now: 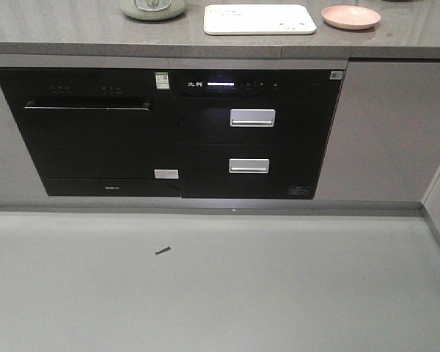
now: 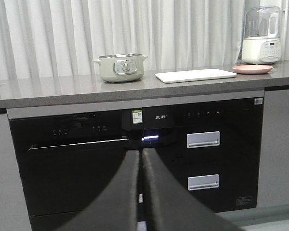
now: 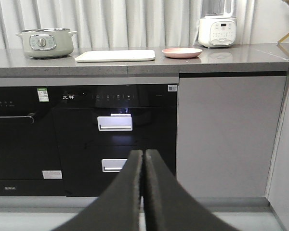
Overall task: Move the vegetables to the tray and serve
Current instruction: 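Drive the base toward the counter with the pot, tray and plate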
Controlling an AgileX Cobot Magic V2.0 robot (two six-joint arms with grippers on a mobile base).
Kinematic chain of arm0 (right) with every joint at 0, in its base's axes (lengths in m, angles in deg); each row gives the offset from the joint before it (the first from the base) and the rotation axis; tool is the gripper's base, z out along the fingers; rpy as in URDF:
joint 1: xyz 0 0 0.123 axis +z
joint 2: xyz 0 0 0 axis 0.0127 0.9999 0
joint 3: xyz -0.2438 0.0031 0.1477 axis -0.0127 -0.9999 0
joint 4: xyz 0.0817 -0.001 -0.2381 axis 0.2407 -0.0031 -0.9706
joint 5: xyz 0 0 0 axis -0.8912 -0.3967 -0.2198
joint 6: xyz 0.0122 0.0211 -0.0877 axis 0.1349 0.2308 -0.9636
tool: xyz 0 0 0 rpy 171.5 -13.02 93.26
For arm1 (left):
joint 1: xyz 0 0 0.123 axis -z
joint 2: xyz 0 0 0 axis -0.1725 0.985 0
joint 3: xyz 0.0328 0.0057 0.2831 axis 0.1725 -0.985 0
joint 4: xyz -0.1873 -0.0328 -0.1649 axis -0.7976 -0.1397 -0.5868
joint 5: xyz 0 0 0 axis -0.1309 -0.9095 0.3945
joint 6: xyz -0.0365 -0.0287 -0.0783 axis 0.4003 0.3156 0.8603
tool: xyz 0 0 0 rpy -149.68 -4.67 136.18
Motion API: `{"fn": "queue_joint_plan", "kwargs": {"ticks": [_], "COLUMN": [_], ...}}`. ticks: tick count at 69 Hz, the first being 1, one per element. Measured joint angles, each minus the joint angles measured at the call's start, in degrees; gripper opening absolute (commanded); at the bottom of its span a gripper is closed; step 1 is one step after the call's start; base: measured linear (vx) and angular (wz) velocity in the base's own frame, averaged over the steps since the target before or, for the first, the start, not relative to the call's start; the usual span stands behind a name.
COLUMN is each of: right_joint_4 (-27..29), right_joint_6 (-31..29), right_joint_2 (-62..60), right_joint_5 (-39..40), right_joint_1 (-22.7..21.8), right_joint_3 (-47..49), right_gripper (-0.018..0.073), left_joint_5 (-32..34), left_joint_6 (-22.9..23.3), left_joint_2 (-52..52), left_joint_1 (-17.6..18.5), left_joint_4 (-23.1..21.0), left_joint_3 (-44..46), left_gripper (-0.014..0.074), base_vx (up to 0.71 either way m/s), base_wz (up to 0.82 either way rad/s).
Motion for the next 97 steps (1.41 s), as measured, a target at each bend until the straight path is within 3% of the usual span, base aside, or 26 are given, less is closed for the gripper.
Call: {"fn": "queue_joint_plan", "kwargs": {"ticks": [97], "right_joint_4": [0.0], "right_joint_6": [0.0], "right_joint_2": [0.0], "right_joint_5": [0.0], "right_joint_1": [0.0], "right_joint_3": [0.0], "right_gripper": [-0.0006], "left_joint_5": [0.0], "left_joint_6": [0.0], "left_joint_2": [0.0], "left_joint_1": [0.0], "left_joint_4": [0.0], "left_joint_3": [0.0], "left_gripper": [-0.0006], "base_vx": [0.15], "base_wz": [0.01]}}
